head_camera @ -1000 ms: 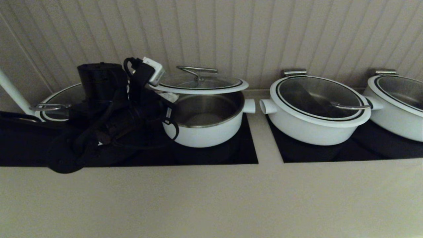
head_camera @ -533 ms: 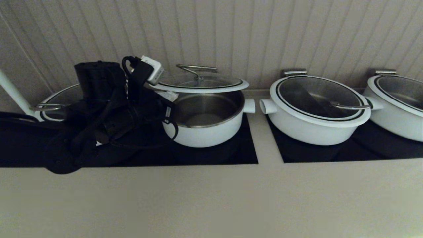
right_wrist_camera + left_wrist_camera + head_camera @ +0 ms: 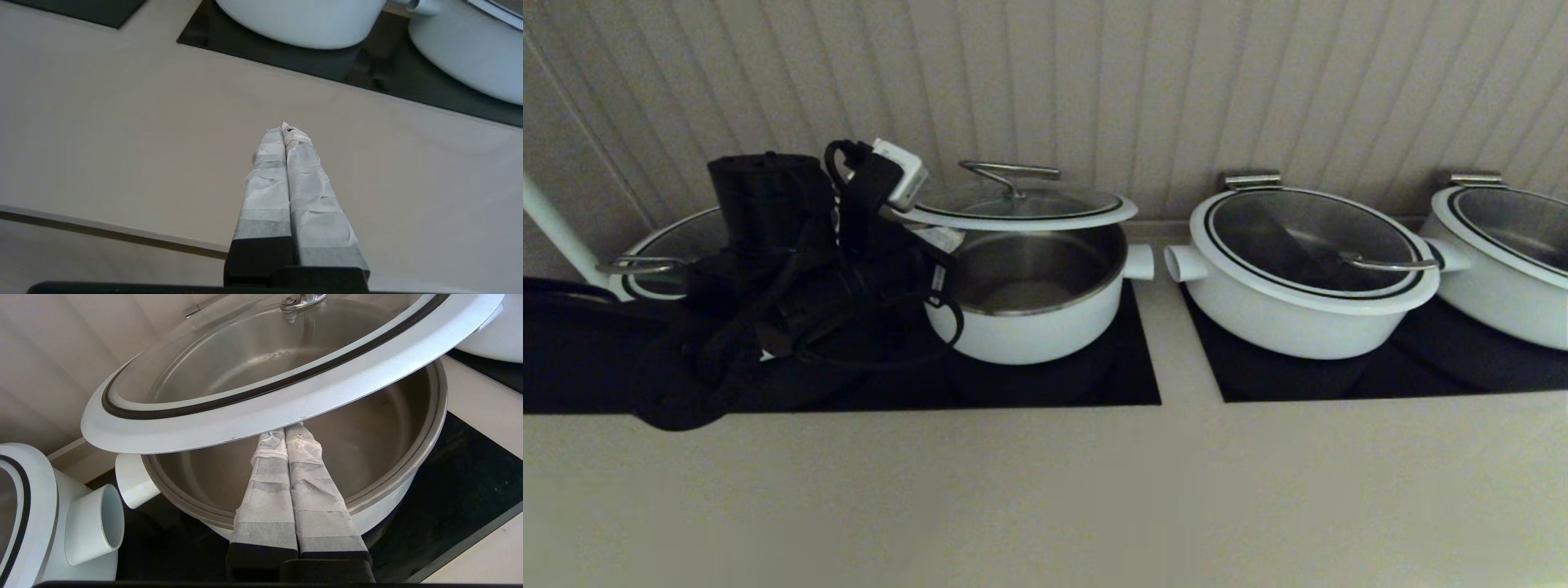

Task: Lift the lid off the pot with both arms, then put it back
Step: Open the pot lid completely

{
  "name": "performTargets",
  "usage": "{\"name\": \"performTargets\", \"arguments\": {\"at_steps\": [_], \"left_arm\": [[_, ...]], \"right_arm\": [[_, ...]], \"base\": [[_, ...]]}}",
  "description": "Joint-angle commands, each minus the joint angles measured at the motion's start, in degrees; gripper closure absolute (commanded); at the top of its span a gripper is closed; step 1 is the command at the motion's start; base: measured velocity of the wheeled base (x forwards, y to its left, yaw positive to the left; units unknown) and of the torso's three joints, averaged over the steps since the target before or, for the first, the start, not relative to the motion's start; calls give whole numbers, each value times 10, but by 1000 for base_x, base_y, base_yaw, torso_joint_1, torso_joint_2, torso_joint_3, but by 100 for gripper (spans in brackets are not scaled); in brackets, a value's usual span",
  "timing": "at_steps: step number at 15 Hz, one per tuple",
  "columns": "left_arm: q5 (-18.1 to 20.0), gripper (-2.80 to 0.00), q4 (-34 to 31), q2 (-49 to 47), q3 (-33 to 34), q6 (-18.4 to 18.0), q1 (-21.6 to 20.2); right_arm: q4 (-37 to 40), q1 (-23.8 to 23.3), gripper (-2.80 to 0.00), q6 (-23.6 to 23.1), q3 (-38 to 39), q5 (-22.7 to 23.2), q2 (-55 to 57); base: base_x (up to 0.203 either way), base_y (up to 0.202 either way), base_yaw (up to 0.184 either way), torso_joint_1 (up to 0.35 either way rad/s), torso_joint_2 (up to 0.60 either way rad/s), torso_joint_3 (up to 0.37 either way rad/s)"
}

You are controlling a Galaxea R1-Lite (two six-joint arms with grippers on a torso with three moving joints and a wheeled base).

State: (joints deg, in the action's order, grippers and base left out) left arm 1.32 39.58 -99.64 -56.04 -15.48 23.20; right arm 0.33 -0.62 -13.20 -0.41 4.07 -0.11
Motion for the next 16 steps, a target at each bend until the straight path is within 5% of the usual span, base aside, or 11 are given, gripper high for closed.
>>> {"name": "performTargets", "arguments": {"at_steps": [1, 4, 7, 10, 16], "left_arm": [[0, 0, 2, -4, 0, -1, 0], [0, 0, 2, -2, 0, -1, 0], [0, 0, 2, -5, -2, -4, 0], [0, 0, 2, -3, -2, -8, 0], [1, 0, 2, -6, -3, -8, 0]], "right_arm": [[2, 0, 0, 1, 1, 1, 1], [27, 0, 0, 86, -5, -32, 1], [27, 0, 0, 42, -5, -15, 1], [6, 0, 0, 113, 0, -23, 1], [2, 0, 0, 115, 2, -24, 1]], "base": [[0, 0, 0, 0, 0, 0], [0, 0, 0, 0, 0, 0], [0, 0, 0, 0, 0, 0], [0, 0, 0, 0, 0, 0], [0, 0, 0, 0, 0, 0]]}}
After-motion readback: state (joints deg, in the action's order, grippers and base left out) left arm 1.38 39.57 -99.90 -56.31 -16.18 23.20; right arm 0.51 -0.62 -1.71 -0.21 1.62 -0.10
